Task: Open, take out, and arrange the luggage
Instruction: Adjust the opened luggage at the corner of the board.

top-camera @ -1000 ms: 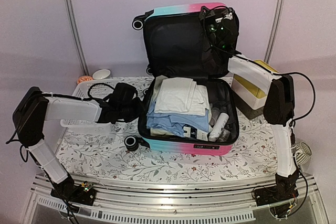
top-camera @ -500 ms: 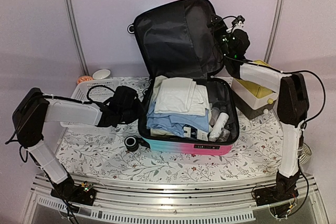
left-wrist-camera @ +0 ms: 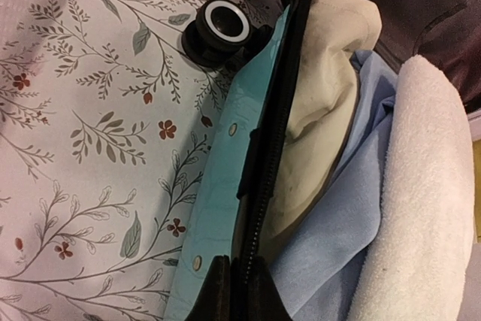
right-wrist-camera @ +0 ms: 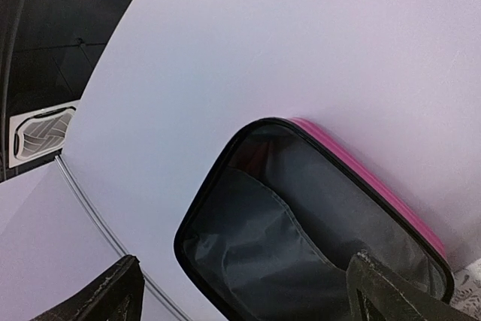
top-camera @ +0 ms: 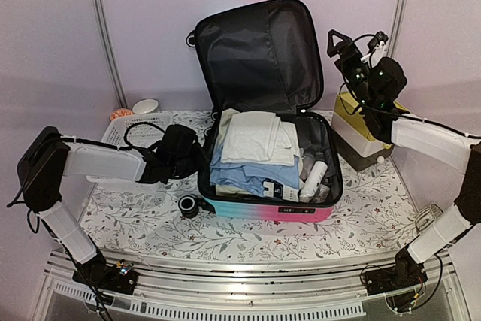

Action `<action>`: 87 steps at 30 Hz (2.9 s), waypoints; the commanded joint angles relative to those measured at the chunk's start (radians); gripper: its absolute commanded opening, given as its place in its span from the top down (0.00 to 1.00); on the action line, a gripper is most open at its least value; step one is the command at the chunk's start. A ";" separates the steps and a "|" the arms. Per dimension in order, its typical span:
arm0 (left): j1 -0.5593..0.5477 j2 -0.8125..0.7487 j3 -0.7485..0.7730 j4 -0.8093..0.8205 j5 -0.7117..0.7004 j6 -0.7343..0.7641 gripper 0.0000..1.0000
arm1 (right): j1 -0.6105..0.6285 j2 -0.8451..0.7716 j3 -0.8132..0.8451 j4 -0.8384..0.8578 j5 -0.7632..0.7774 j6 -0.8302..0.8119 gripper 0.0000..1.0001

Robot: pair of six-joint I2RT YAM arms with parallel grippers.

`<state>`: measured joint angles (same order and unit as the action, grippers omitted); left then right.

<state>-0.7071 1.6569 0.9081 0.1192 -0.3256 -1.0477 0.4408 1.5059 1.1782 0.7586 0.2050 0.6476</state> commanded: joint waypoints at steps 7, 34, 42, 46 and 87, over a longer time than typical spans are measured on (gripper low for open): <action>0.014 -0.072 0.033 -0.065 -0.084 0.040 0.76 | 0.003 -0.158 0.006 -0.785 0.000 -0.054 0.14; 0.196 -0.022 0.179 -0.301 0.500 0.550 0.29 | -0.029 0.119 -0.063 -1.329 0.012 -0.172 0.58; 0.196 0.056 0.229 -0.331 0.531 0.568 0.37 | -0.039 0.151 -0.040 -1.317 0.055 -0.187 0.77; 0.194 0.087 0.264 -0.359 0.549 0.574 0.38 | -0.040 0.179 -0.017 -1.317 0.069 -0.195 0.78; 0.249 0.290 0.491 -0.422 0.427 0.623 0.86 | -0.050 0.533 0.373 -1.231 0.066 -0.216 0.98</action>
<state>-0.4976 1.9106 1.3693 -0.3359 0.1406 -0.4770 0.4042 1.9560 1.5047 -0.6510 0.2756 0.3740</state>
